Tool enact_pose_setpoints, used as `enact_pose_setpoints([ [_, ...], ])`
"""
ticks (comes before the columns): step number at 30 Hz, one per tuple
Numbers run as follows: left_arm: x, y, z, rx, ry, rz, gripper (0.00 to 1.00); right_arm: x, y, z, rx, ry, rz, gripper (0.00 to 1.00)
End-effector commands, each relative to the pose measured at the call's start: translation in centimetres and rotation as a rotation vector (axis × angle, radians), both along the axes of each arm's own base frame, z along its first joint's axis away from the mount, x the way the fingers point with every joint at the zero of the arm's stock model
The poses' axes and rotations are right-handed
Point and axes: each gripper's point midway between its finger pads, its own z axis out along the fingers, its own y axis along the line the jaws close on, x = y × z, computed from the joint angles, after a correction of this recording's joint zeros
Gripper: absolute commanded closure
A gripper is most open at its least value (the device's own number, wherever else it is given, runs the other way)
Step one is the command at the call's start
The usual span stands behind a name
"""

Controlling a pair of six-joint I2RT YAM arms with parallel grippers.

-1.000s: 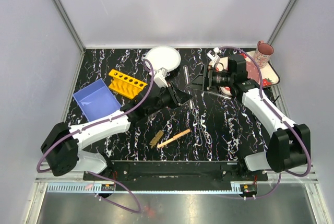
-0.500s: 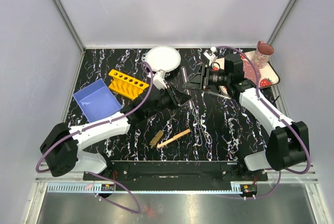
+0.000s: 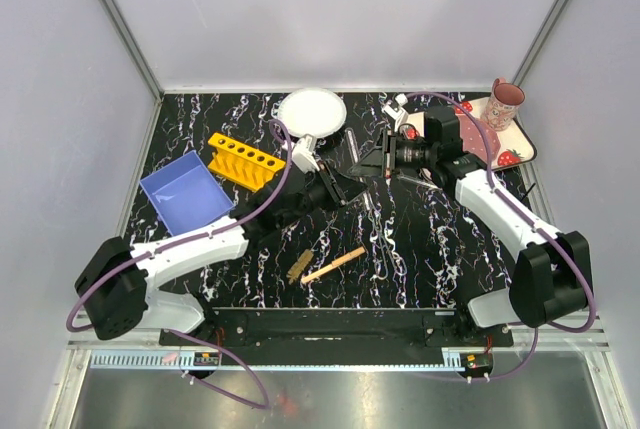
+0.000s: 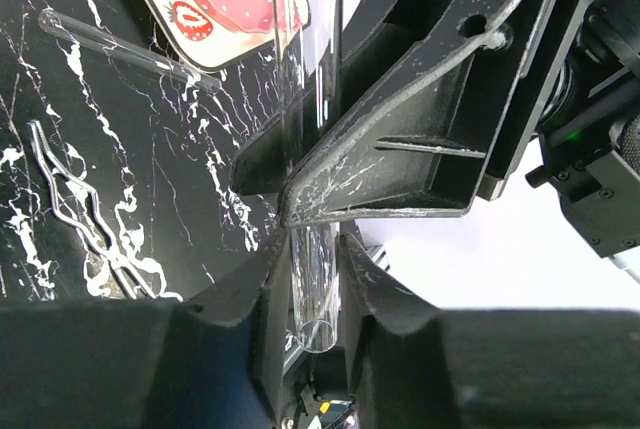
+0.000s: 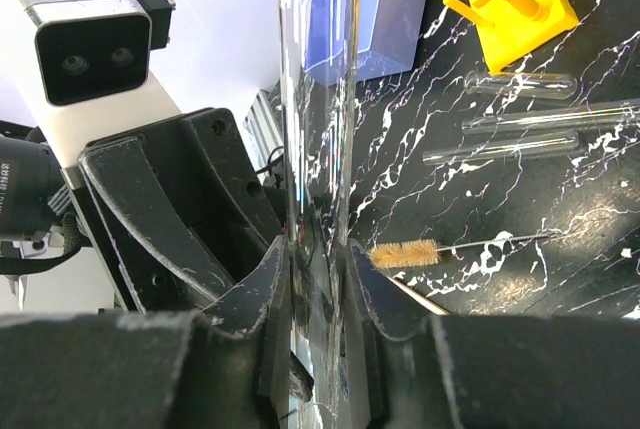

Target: Organize the chemistry lab equipment

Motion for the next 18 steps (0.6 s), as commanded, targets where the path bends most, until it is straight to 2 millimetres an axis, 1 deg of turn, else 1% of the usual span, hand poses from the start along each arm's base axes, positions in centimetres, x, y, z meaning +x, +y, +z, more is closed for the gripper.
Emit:
enact_pose_setpoints([
  [1, -0.4, 0.6, 3.6, -0.091, -0.080, 0.011, 0.68, -0.2, 0.2, 0.8, -0.021, -0.085, 0.024, 0.94],
  [2, -0.6, 0.7, 3.5, -0.092, -0.084, 0.004, 0.63, -0.3, 0.1, 0.9, -0.024, -0.096, 0.026, 0.94],
  [3, -0.9, 0.8, 3.5, -0.095, -0.087, -0.004, 0.49, -0.4, 0.0, 1.2, -0.025, -0.112, 0.028, 0.94],
  [5, -1.7, 1.6, 3.5, -0.101, -0.104, -0.017, 0.35, -0.7, -0.3, 1.2, -0.043, -0.157, 0.039, 0.94],
  [6, -2.0, 1.9, 3.5, -0.102, -0.111, -0.019, 0.21, -0.9, -0.4, 0.9, -0.052, -0.169, 0.043, 0.94],
  [7, -3.0, 2.6, 3.5, -0.102, -0.121, -0.045, 0.16, -1.3, -0.6, 0.9, -0.064, -0.201, 0.055, 0.94],
  [9, -3.5, 3.6, 3.3, -0.086, -0.129, -0.041, 0.07, -1.8, -0.9, 0.2, -0.079, -0.218, 0.063, 0.94],
  [10, -3.5, 4.5, 2.5, -0.048, -0.115, -0.026, 0.01, -2.1, -1.1, 0.2, -0.086, -0.254, 0.077, 0.94],
  [11, -3.9, 5.3, 3.3, -0.053, -0.129, -0.023, 0.01, -2.4, -1.2, 0.1, -0.088, -0.264, 0.085, 0.94],
  [12, -3.8, 5.8, 3.4, -0.044, -0.127, -0.021, 0.01, -2.8, -1.2, -0.3, -0.091, -0.268, 0.098, 0.94],
  [13, -3.6, 6.6, 3.2, -0.019, -0.106, -0.030, 0.01, -3.2, -1.3, -0.3, -0.096, -0.295, 0.113, 0.94],
  [14, -3.5, 7.0, 3.4, -0.016, -0.100, -0.037, 0.01, -3.6, -1.2, -0.4, -0.096, -0.304, 0.126, 0.93],
  [15, -3.4, 7.3, 3.5, -0.016, -0.086, -0.046, 0.01, -4.0, -1.3, -0.8, -0.095, -0.317, 0.148, 0.93],
  [16, -3.2, 7.6, 4.2, -0.031, -0.071, -0.074, 0.01, -4.4, -1.2, -0.8, -0.092, -0.323, 0.164, 0.93],
  [18, -3.3, 7.5, 5.0, -0.045, -0.067, -0.111, 0.01, -5.0, -1.1, -1.0, -0.086, -0.333, 0.193, 0.92],
])
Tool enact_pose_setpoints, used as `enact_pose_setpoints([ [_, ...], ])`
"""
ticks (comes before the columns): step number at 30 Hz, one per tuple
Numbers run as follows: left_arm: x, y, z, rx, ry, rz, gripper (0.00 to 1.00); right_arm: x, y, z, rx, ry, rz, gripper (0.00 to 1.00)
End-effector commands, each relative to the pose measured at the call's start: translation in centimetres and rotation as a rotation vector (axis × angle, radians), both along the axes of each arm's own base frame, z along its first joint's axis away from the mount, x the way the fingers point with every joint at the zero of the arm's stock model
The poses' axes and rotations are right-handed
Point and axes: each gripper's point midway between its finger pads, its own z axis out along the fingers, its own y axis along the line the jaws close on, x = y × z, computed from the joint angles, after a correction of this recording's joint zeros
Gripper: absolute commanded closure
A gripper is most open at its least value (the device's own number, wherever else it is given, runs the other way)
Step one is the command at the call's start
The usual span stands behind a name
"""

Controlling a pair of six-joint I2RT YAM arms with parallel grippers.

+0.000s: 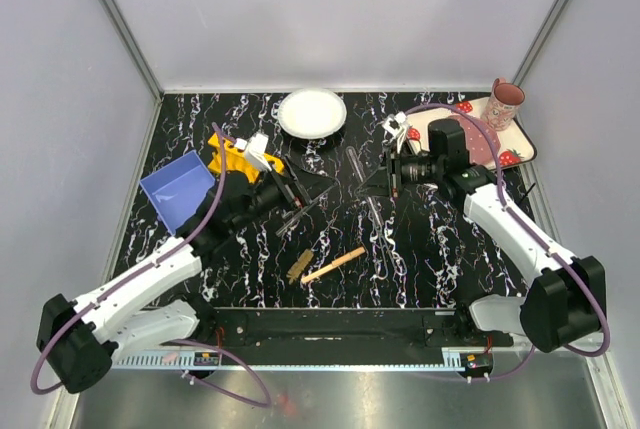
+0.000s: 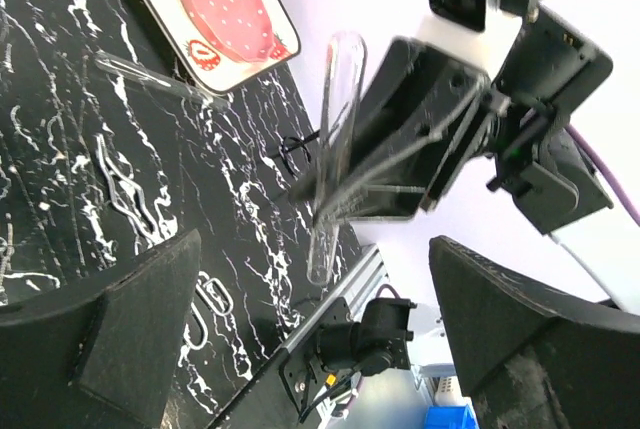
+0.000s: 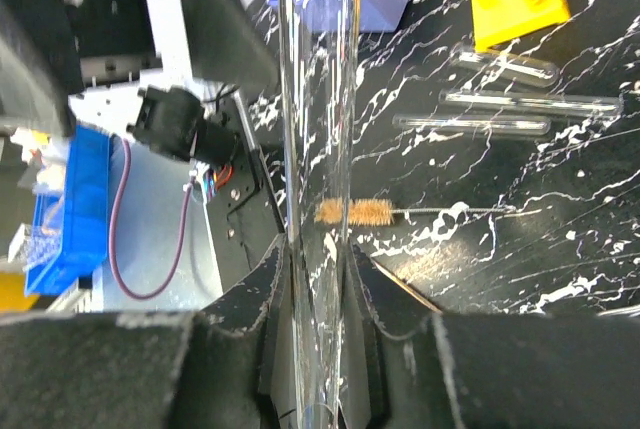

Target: Organize the chemistry lab equipment

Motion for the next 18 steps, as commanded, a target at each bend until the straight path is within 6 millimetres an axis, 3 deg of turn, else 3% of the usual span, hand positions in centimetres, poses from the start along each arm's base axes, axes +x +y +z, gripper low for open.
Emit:
enact_pose_setpoints([
  [1, -1.0, -0.3, 3.2, -0.020, -0.010, -0.137, 0.01, -2.1, 0.2, 0.1, 0.006, -0.094, 0.106, 0.92],
  [5, -0.9, -1.4, 4.8, -0.011, -0.010, -0.190, 0.01, -3.0, 0.2, 0.0, 0.009, -0.112, 0.148, 0.92],
  [9, -0.1, -2.5, 4.7, 0.022, 0.016, -0.210, 0.01, -3.5, 0.4, 0.1, 0.006, -0.125, 0.176, 0.91],
  [13, 1.2, -3.8, 2.5, 0.111, 0.061, -0.214, 0.01, -3.8, 0.5, 0.0, 0.008, -0.126, 0.186, 0.91],
  [18, 2.7, -4.5, 1.1, 0.238, 0.070, -0.174, 0.04, -4.0, 0.5, -0.2, 0.010, -0.128, 0.197, 0.90],
])
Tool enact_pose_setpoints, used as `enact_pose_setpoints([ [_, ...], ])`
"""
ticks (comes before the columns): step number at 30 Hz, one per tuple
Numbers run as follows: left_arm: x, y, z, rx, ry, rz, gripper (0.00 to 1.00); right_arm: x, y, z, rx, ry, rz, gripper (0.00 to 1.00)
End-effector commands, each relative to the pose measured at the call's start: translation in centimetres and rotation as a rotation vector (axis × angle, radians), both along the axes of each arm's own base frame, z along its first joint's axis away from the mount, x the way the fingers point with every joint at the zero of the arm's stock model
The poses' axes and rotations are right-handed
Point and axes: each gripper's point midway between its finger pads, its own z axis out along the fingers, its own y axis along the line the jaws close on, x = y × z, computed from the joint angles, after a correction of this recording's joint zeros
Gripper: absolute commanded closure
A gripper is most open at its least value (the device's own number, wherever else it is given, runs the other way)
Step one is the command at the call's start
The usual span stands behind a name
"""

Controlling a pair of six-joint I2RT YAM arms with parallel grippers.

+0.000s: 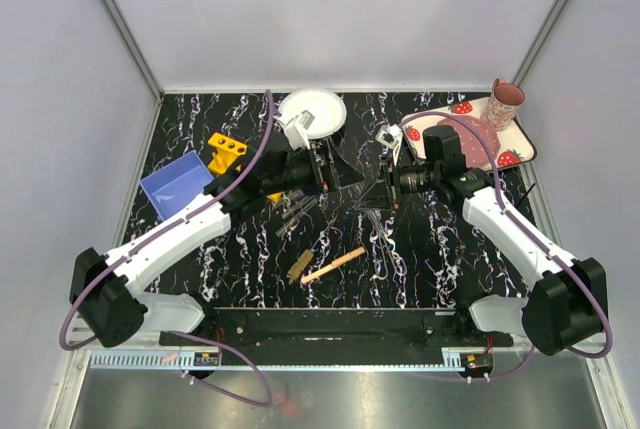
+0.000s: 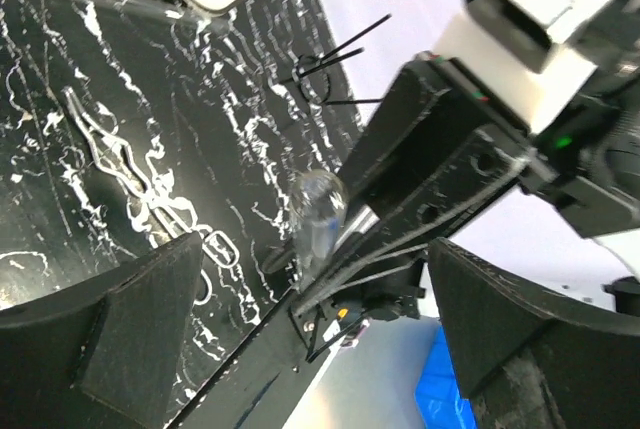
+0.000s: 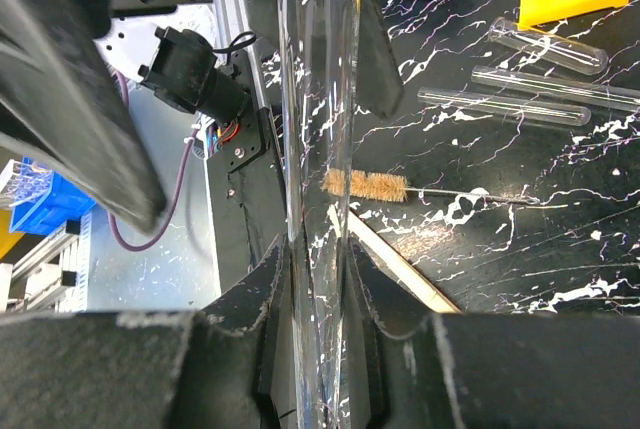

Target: Organize the chemistry lab equipment

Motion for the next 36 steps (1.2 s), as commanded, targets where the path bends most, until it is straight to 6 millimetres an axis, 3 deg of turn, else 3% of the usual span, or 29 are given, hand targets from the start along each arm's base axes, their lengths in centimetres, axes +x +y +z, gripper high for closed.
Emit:
enact_pose_setpoints([
  [1, 0.7, -0.6, 0.4, 0.097, -0.052, -0.001, 0.08, -1.0, 0.3, 1.2, 0.033, -0.061, 0.053, 0.90],
  [7, 1.3, -1.5, 0.3, 0.158, -0.075, -0.003, 0.27, -1.1, 0.3, 1.1, 0.033, -0.058, 0.056, 0.90],
  [14, 1.1, -1.5, -0.8, 0.191, -0.053, -0.015, 0.42, -1.1, 0.2, 0.9, 0.027, -0.058, 0.048, 0.89],
  [29, 0.9, -2.4, 0.2, 0.115, -0.047, -0.033, 0.55, -1.6, 0.2, 0.6, 0.022, -0.093, 0.077, 0.88],
  [36, 0.5, -2.4, 0.4, 0.112, -0.045, -0.048, 0.75, -1.5, 0.3, 0.6, 0.021, -0.096, 0.077, 0.87],
])
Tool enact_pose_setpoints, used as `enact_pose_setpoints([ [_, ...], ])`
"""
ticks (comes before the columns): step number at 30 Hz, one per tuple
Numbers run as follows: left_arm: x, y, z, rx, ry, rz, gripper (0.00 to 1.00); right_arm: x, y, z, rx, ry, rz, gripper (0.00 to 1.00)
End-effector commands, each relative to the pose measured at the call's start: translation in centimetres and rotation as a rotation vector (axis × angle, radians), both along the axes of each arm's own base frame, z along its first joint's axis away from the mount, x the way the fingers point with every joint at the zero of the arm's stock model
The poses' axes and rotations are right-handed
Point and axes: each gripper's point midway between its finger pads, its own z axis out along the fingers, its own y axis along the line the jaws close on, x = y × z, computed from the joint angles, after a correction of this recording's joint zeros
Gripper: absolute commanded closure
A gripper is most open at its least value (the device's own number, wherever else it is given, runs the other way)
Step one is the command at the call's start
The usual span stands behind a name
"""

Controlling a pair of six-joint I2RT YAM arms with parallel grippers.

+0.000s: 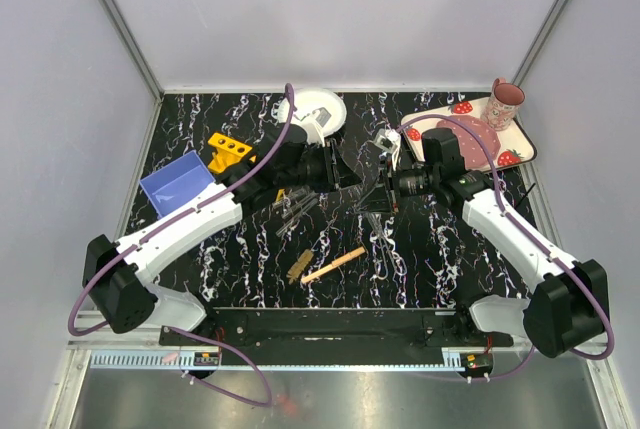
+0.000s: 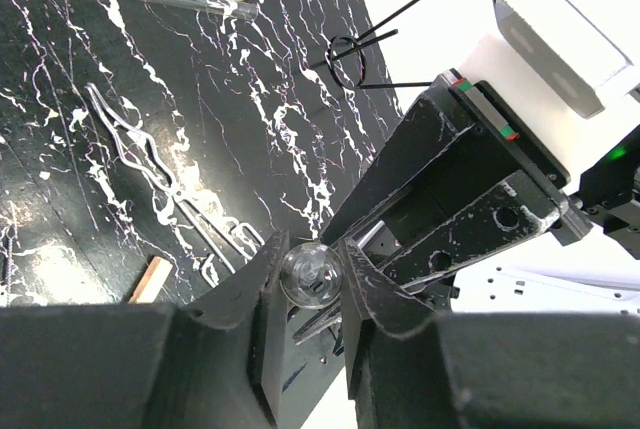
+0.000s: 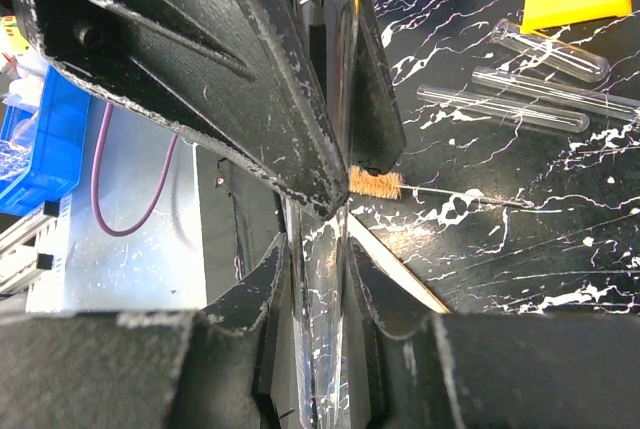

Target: Organize the chemistry lab equipment

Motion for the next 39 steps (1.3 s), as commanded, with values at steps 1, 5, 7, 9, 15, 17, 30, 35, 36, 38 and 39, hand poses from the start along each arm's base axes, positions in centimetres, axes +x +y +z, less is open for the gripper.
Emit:
enact_pose_setpoints([
  [1, 0.0, -0.7, 2.1, -0.058, -0.048, -0.025, 0.77, -1.0, 0.2, 1.0, 0.030, -0.042, 0.047, 0.85],
  [5, -0.2, -0.2, 1.7, -0.043, -0.048, -0.014, 0.83, -0.9, 0.2, 1.1, 0.028, -0.047, 0.046, 0.73],
  [7, -0.2, 0.2, 1.7, -0.038, -0.054, -0.003, 0.83, -0.9, 0.2, 1.3, 0.028, -0.057, 0.049, 0.66],
  [9, -0.1, 0.9, 1.2, -0.017, -0.058, 0.017, 0.83, -1.1, 0.0, 1.4, 0.018, -0.076, 0.060, 0.54],
  [15, 1.2, 5.4, -0.2, 0.066, -0.074, 0.123, 0.83, -0.9, -1.7, 3.3, -0.029, -0.212, 0.066, 0.12],
  [17, 2.0, 7.8, -0.4, 0.104, -0.092, 0.179, 0.83, -0.5, -2.9, 3.7, -0.037, -0.246, 0.038, 0.07],
  [30, 9.0, 24.3, 1.1, 0.508, -0.195, 0.557, 0.83, 1.9, -7.6, 0.1, -0.117, -0.282, -0.118, 0.01],
  [35, 12.0, 28.8, 2.1, 0.589, -0.201, 0.671, 0.83, 2.2, -8.9, 0.1, -0.087, -0.278, -0.165, 0.00],
  [36, 12.6, 29.3, 2.5, 0.592, -0.207, 0.689, 0.82, 2.1, -9.0, 0.1, -0.074, -0.265, -0.165, 0.00],
  [38, 14.0, 30.8, 1.8, 0.623, -0.186, 0.720, 0.83, 2.2, -9.6, 0.2, -0.062, -0.254, -0.185, 0.00],
  [39, 14.5, 31.3, 2.4, 0.625, -0.194, 0.734, 0.82, 2.1, -9.6, 0.1, -0.055, -0.247, -0.183, 0.00],
])
